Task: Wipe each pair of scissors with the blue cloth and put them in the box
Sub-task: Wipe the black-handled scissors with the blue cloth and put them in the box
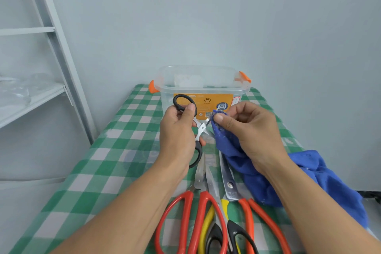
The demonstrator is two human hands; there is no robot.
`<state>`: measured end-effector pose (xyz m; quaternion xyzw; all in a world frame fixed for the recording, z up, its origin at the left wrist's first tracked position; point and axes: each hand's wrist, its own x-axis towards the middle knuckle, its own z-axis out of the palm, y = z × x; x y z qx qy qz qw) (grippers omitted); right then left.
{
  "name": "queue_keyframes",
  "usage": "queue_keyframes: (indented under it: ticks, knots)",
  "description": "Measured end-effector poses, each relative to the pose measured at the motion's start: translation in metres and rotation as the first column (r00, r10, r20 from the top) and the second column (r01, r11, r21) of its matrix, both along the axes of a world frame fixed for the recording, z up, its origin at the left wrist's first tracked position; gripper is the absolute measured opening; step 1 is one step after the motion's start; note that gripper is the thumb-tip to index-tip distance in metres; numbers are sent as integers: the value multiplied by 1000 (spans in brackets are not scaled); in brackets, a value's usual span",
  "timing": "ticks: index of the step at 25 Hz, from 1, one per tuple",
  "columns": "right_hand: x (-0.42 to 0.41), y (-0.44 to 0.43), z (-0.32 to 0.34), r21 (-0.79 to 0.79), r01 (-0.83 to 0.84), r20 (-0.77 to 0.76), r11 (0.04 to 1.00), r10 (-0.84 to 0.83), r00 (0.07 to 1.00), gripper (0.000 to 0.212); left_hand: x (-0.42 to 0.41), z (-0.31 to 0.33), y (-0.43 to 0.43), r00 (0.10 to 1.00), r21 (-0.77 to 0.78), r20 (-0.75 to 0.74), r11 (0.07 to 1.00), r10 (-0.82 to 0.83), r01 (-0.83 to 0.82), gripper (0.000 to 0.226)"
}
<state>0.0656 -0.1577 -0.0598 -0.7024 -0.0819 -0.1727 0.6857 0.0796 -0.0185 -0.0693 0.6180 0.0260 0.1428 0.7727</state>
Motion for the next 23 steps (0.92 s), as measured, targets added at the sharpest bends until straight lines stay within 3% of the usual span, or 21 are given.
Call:
queue_keyframes:
  ticks: [6,11,23]
  knots:
    - [1,8,-8,-104,42,29,994,-39,999,28,-4,1,-2,1000,34,4,999,0,0,21]
    - [5,9,-11,-148,65,-55,987,-74,996,43,-5,4,-1,999,-12,1,999,-52,52,22]
    - [8,-4,-9,72,244,-26,967,-243,970,40,-5,6,0,998,-4,-8,998,-69,69,23]
